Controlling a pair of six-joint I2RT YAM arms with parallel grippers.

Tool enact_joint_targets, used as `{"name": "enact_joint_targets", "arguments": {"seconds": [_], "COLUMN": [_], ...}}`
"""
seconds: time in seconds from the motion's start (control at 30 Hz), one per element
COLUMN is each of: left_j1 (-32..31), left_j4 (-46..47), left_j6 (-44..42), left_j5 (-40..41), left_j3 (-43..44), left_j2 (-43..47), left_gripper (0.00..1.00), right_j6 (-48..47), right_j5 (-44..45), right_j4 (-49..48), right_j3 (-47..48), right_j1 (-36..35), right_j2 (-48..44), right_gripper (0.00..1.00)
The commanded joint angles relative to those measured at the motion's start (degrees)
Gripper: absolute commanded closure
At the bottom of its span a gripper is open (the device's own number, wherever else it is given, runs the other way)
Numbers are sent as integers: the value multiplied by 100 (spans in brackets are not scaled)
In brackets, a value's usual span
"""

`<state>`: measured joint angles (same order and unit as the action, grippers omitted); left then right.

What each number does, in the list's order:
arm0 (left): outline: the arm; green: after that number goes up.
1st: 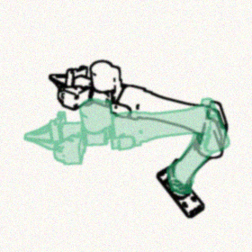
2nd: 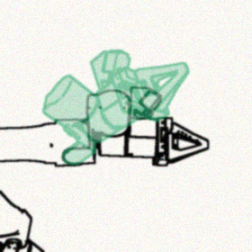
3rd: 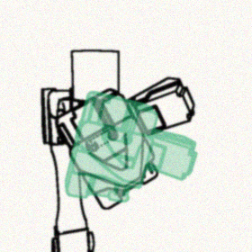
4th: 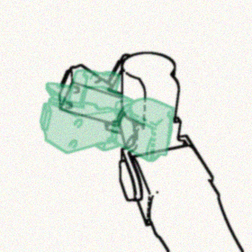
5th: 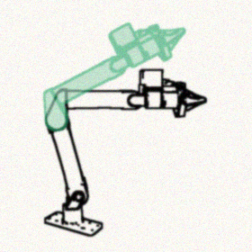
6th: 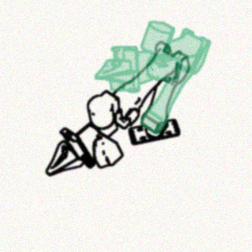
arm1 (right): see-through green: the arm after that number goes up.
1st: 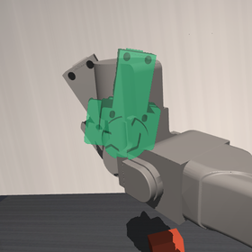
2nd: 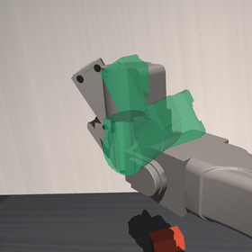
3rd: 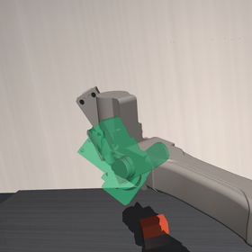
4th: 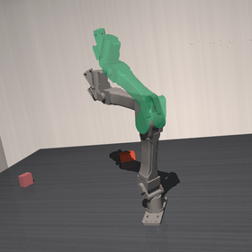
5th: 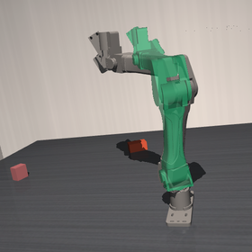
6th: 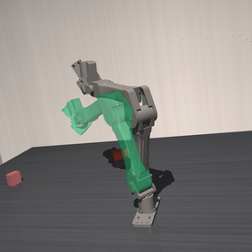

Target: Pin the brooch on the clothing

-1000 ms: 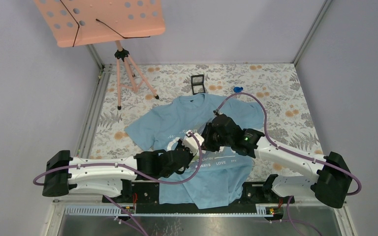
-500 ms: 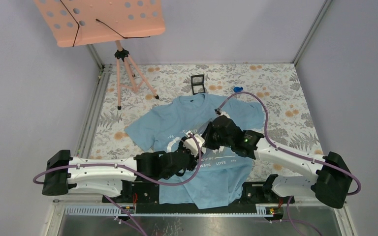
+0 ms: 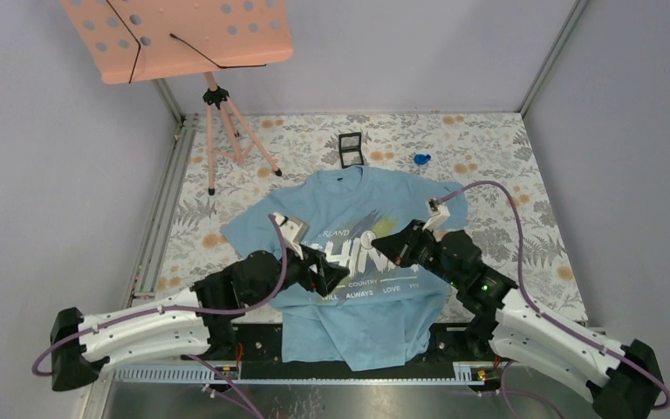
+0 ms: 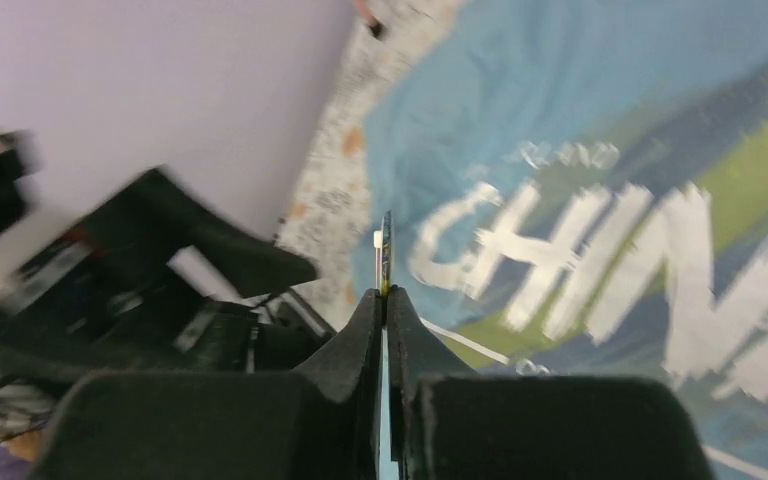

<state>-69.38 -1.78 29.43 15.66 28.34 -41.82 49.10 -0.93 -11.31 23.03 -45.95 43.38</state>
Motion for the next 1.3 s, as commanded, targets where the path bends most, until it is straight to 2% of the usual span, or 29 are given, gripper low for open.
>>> {"name": "enact_joint_targets", "arguments": {"seconds": [0.0, 0.13, 0.23, 0.33, 0.43, 0.6, 0.93, 1.07, 1.27], "left_j1": [890, 1249, 1370, 1499, 1616, 1621, 1617, 1615, 1616], "left_j4": [1232, 1898, 2449, 2818, 3114, 2779, 3129, 3257, 3267], "left_j6": [1112, 1664, 1962, 2207, 2335, 2090, 2207, 2281, 2276], "left_j5": [-1851, -2619, -2931, -3085, -3269, -3563, -3578, -3556, -3534], "left_j3": [-262, -251, -241, -289, -451, -446, -620, -694, -731], "left_j2": [257, 134, 72, 72, 122, 50, 11, -1, 57], "left_gripper": [16, 16, 20, 28, 43, 56, 72, 82, 83], "right_j6": [-515, -499, -623, -772, -814, -638, -471, -480, -522], "right_j5": [-391, -998, -1447, -1870, -2221, -2616, -2941, -2974, -3021], "right_j4": [-897, -1252, -1043, -674, -586, -829, -1079, -1052, -968], "right_j3": [-53, -56, 172, 513, 695, 798, 845, 869, 870], "right_j1": [17, 17, 16, 16, 17, 17, 16, 17, 17], "right_j2": [-800, -1043, -951, -802, -705, -549, -247, -224, -224], "right_gripper": [100, 100, 100, 100, 100, 100, 100, 100, 100]}}
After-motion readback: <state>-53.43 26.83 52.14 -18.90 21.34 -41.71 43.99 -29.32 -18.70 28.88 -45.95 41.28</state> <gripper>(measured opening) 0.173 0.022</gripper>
